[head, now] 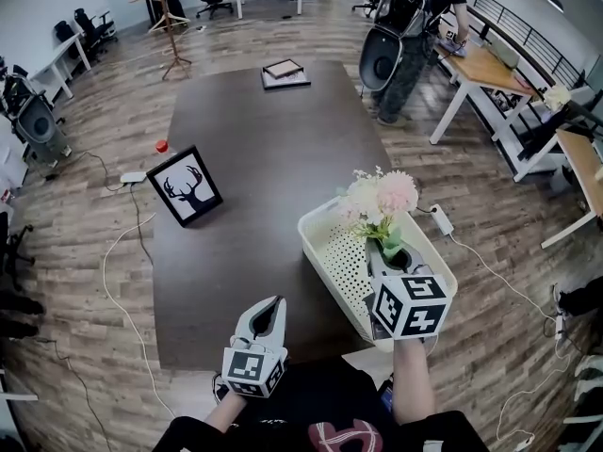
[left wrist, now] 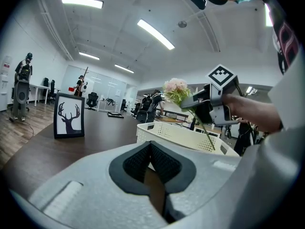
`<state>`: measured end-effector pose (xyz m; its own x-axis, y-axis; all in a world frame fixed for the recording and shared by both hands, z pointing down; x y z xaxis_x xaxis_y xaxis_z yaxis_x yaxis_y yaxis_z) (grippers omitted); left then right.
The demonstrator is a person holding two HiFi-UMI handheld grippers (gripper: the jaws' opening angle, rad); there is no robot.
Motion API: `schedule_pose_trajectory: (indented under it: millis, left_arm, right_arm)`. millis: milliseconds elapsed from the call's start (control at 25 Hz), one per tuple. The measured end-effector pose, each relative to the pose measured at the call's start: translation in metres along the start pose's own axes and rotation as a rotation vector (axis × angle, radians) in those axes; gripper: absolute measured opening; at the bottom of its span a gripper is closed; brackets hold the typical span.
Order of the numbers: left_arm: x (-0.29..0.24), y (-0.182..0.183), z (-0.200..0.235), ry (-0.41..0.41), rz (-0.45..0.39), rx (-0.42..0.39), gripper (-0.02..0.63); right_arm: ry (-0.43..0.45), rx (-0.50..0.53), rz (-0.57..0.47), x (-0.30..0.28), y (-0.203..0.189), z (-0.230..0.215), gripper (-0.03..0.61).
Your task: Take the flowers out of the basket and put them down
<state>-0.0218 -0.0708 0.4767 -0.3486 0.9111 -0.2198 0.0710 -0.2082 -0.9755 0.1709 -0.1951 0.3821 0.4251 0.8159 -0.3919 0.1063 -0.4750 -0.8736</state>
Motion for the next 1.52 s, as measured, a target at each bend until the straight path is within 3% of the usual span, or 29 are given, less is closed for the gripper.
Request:
schedule_pose_trajectory:
  millis: [1520]
  left_arm:
    - [0.041, -0.012, 0.059, 0.052, 0.031, 0.039, 0.009]
  right_arm:
    - [0.101, 0.012, 0.068, -0.031, -0.028, 0.094, 0.057]
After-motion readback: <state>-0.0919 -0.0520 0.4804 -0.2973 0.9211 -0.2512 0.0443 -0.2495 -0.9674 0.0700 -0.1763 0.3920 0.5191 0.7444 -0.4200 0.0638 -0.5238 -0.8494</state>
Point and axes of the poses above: the fingertips, and each gripper's own axes: x backward along the fingers, z to its left, y out of its top, the point moved 5 cm from there along x, backward along the fingers, and after that the axes turned 11 degrees about -x, right-handed, at the moved point
